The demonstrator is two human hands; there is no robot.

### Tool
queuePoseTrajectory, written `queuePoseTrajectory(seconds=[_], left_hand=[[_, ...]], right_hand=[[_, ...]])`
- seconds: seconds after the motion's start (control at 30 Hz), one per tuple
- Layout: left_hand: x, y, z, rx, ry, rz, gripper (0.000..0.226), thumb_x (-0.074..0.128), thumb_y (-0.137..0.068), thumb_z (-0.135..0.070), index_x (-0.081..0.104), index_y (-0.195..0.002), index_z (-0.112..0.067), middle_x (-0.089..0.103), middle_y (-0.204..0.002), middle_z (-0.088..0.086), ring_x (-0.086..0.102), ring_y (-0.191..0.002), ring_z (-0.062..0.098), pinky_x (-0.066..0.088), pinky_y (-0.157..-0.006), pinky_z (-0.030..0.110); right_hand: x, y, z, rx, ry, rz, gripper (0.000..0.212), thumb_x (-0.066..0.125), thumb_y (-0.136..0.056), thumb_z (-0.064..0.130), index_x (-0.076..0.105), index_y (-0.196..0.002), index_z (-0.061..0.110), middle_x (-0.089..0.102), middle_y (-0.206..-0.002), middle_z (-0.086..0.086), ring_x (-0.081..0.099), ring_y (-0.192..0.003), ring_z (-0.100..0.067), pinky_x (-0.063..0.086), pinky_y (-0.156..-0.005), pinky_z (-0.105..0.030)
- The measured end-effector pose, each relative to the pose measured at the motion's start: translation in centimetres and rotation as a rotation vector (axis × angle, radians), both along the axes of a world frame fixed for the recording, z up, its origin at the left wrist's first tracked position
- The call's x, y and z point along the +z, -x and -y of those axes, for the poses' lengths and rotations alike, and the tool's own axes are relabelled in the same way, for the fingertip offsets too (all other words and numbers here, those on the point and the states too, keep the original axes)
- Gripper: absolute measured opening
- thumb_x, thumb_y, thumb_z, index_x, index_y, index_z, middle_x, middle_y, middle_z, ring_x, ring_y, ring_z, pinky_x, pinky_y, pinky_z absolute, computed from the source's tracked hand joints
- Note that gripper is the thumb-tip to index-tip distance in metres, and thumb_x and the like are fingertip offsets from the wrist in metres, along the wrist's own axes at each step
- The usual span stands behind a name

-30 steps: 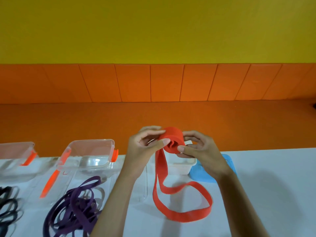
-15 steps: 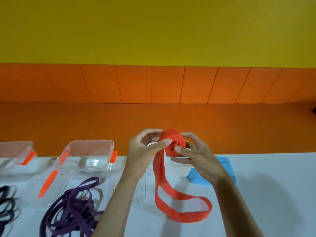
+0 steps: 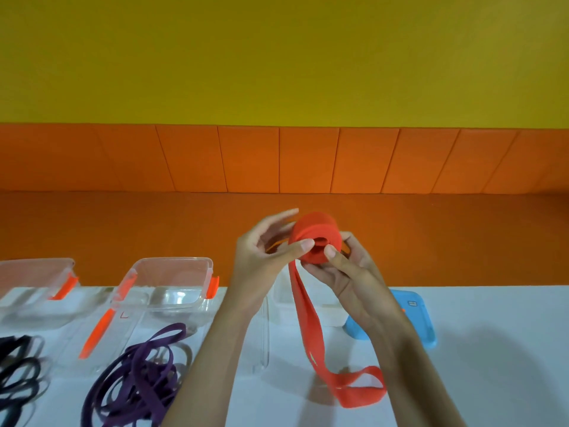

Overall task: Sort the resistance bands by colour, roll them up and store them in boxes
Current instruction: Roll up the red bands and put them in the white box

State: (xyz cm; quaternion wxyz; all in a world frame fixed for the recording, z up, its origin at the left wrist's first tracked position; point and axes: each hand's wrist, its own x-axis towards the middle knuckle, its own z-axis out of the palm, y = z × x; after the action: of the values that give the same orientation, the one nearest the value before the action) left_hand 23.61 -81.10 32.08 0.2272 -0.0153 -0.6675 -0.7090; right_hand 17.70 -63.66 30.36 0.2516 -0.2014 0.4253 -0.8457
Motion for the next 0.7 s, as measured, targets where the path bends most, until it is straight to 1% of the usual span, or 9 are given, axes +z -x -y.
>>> queuePoseTrajectory(seconds=[0.07,0.1,0.17,0.2,0.27,0.37,0.43,0.53,0.7], left_hand=[[0.9,0.0,-0.1,0.022,0.048,-0.020,0.052,0.092,-0.079,-0.034,0.070,-0.125,-0.043,0.078,-0.118,-0.010,0.070,-0.119,0.011,0.060,-0.098,0.029],[1.2,-0.1,-0.1,0.033,0.082,-0.024,0.050,0.092,-0.079,-0.035,0.069,-0.123,-0.043,0.078,-0.117,-0.011,0.071,-0.118,0.011,0.060,-0.097,0.033],[1.4,-0.2,0.1,0.030,0.152,-0.018,0.049,0.093,-0.078,-0.034,0.070,-0.120,-0.041,0.079,-0.115,-0.011,0.073,-0.113,0.012,0.059,-0.097,0.038],[1.3,-0.3,0.2,0.004,0.167,-0.015,0.050,0.094,-0.077,-0.032,0.071,-0.120,-0.039,0.079,-0.114,-0.008,0.074,-0.111,0.014,0.060,-0.096,0.039],[0.7,-0.2,0.0,-0.041,0.165,-0.007,0.053,0.096,-0.075,-0.028,0.072,-0.121,-0.037,0.080,-0.113,-0.005,0.075,-0.109,0.017,0.062,-0.093,0.036],[-0.7,-0.1,-0.5,-0.019,0.133,0.019,0.054,0.097,-0.073,-0.032,0.072,-0.121,-0.036,0.080,-0.114,-0.008,0.075,-0.109,0.014,0.061,-0.089,0.025],[-1.9,-0.2,-0.6,-0.006,0.099,0.060,0.051,0.096,-0.073,-0.034,0.074,-0.120,-0.034,0.079,-0.115,-0.010,0.075,-0.110,0.011,0.059,-0.090,0.021],[-3.5,-0.5,-0.3,-0.024,0.034,0.141,0.048,0.096,-0.073,-0.035,0.077,-0.117,-0.032,0.080,-0.115,-0.007,0.075,-0.111,0.013,0.059,-0.097,0.026],[-4.0,-1.0,-0.1,-0.067,-0.038,0.172,0.047,0.094,-0.072,-0.037,0.080,-0.117,-0.029,0.080,-0.116,-0.004,0.075,-0.113,0.014,0.059,-0.093,0.021]], right_hand=[[0.8,0.2,-0.3,0.018,-0.071,-0.062,0.037,0.081,-0.090,0.025,0.063,-0.119,0.012,0.069,-0.128,-0.020,0.069,-0.120,-0.037,0.059,-0.094,-0.040],[1.2,0.4,-0.6,-0.012,-0.192,-0.144,0.038,0.083,-0.089,0.031,0.065,-0.119,0.014,0.071,-0.125,-0.013,0.069,-0.119,-0.031,0.059,-0.093,-0.038],[1.6,0.7,-1.6,-0.079,-0.409,-0.291,0.039,0.085,-0.084,0.037,0.070,-0.118,0.023,0.073,-0.116,-0.001,0.072,-0.105,-0.020,0.057,-0.085,-0.033],[1.6,0.9,-2.1,-0.090,-0.435,-0.309,0.043,0.087,-0.082,0.036,0.071,-0.120,0.025,0.073,-0.115,-0.001,0.072,-0.097,-0.019,0.057,-0.080,-0.032],[1.4,1.1,-2.6,-0.086,-0.413,-0.282,0.053,0.091,-0.078,0.040,0.069,-0.124,0.027,0.073,-0.119,-0.004,0.076,-0.095,-0.024,0.061,-0.075,-0.031],[0.6,1.0,-2.6,-0.132,-0.429,-0.245,0.055,0.094,-0.072,0.047,0.073,-0.116,0.023,0.074,-0.118,-0.006,0.077,-0.101,-0.032,0.065,-0.075,-0.034],[-0.4,0.8,-2.5,-0.142,-0.392,-0.175,0.048,0.093,-0.075,0.038,0.071,-0.113,0.016,0.072,-0.119,-0.012,0.077,-0.102,-0.035,0.065,-0.077,-0.035],[-1.6,0.3,-2.6,-0.140,-0.322,-0.042,0.044,0.087,-0.081,0.025,0.064,-0.112,0.004,0.071,-0.120,-0.020,0.076,-0.098,-0.038,0.064,-0.080,-0.035],[-2.8,0.1,-2.5,-0.058,-0.275,0.040,0.039,0.084,-0.082,0.007,0.061,-0.113,0.003,0.068,-0.122,-0.027,0.074,-0.103,-0.048,0.063,-0.084,-0.037]])
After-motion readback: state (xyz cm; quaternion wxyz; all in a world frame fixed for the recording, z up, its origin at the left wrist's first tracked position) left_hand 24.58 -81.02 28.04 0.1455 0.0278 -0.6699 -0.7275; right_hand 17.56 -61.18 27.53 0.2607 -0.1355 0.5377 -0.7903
